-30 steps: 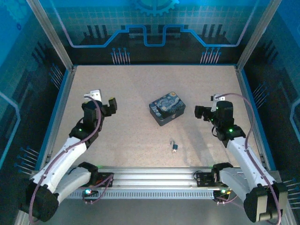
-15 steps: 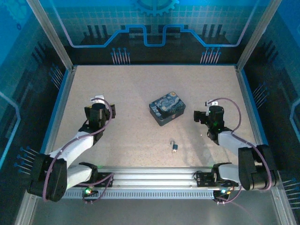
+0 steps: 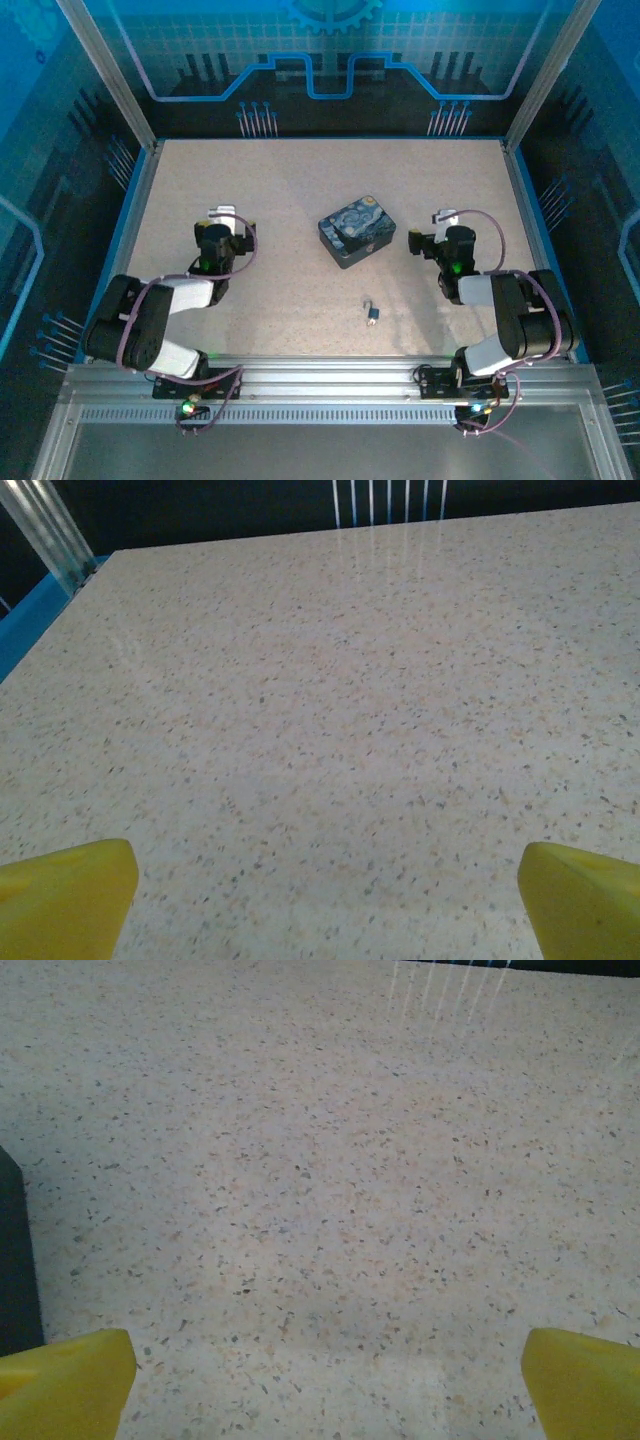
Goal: Unlock the padlock with the key
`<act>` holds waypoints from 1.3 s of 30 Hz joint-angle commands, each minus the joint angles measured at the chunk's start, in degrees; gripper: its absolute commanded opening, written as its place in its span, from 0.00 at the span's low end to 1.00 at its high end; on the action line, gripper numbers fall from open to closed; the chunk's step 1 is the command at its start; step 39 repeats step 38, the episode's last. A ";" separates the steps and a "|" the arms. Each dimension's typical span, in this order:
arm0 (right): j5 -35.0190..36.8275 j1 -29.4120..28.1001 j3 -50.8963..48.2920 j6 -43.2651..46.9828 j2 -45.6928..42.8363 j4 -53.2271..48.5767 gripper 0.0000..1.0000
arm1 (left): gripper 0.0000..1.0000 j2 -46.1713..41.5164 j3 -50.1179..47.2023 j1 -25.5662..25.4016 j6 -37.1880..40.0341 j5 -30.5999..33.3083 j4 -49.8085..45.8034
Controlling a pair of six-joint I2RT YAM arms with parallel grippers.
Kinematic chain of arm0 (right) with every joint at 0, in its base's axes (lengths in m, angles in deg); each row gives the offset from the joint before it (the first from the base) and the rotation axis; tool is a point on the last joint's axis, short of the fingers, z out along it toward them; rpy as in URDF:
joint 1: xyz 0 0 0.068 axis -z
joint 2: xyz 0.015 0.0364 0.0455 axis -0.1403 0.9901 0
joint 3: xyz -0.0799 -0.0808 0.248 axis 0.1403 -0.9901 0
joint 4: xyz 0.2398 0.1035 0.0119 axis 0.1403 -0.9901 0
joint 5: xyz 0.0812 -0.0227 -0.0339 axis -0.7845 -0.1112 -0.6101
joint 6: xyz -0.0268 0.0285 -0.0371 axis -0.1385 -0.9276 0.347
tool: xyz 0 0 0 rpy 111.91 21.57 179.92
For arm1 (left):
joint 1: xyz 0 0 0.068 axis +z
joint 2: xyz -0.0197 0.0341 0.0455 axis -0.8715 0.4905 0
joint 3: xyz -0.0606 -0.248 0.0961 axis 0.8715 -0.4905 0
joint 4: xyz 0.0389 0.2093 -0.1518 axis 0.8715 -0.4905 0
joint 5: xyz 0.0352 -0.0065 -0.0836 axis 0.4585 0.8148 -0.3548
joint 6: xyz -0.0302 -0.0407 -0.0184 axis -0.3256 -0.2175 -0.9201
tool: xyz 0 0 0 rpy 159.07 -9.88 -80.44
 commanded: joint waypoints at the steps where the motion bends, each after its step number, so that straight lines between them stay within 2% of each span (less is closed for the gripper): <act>1: -0.89 0.71 1.80 0.54 0.10 2.67 1.00 | 0.99 0.87 -1.72 1.65 0.89 -2.98 7.60; 5: -0.84 0.71 1.84 0.51 0.11 2.54 1.00 | 0.99 1.66 -4.11 3.11 -0.40 -4.61 13.44; 8: -0.74 0.60 1.84 0.59 0.11 2.46 1.00 | 0.99 2.97 -4.42 5.76 -2.72 -9.60 13.44; 9: -0.76 0.55 1.84 0.61 0.11 2.46 1.00 | 0.99 5.57 -4.61 6.57 -2.29 -11.02 17.64; 10: -0.79 0.58 1.85 0.62 0.11 2.46 1.00 | 0.99 5.88 -4.44 6.68 -2.50 -11.22 17.26; 11: -0.76 0.61 1.84 0.55 0.11 2.46 1.00 | 0.99 4.12 -3.27 7.12 -3.46 -12.02 11.64; 15: -0.56 0.47 2.01 0.75 0.11 2.32 1.00 | 0.99 4.94 -1.35 9.04 -4.54 -14.93 9.97; 39: 0.79 -0.69 2.45 1.62 0.30 1.84 1.00 | 0.99 4.87 -1.42 9.13 -4.58 -14.82 9.65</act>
